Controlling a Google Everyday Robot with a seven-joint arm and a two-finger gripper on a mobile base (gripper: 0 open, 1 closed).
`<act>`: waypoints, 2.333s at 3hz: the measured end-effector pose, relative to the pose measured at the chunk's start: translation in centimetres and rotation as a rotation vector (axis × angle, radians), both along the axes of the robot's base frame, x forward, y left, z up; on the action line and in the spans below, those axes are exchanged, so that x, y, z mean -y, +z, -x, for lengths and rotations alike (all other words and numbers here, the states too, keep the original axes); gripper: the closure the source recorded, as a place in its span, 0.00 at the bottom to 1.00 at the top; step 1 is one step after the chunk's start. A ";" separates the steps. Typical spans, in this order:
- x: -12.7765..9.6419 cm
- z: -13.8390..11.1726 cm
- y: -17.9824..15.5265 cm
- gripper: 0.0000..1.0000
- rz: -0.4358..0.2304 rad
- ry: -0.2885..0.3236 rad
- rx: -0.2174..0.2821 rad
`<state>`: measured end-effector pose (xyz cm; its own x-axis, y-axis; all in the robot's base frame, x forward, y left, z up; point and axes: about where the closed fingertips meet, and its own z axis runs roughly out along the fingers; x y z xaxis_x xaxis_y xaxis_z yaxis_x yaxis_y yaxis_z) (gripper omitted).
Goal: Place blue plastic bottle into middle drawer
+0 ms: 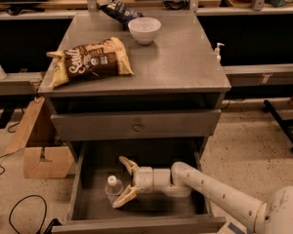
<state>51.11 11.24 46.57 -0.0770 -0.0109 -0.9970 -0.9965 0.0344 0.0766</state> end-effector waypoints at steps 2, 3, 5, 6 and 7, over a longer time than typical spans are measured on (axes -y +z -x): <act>2.0 0.3 2.0 0.00 0.044 -0.023 -0.002; 8.0 3.9 5.6 0.00 0.167 -0.049 -0.044; 12.3 6.4 13.1 0.00 0.318 -0.039 -0.013; 12.2 6.4 13.1 0.00 0.318 -0.040 -0.012; 12.7 6.0 13.4 0.00 0.334 -0.044 -0.016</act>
Offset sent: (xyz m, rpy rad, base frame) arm -0.0039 -0.0461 0.0399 -0.0951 0.0027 -0.0556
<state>45.12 -1.45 60.00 -0.1006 -0.3336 -0.9374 -0.9922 0.1029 0.0698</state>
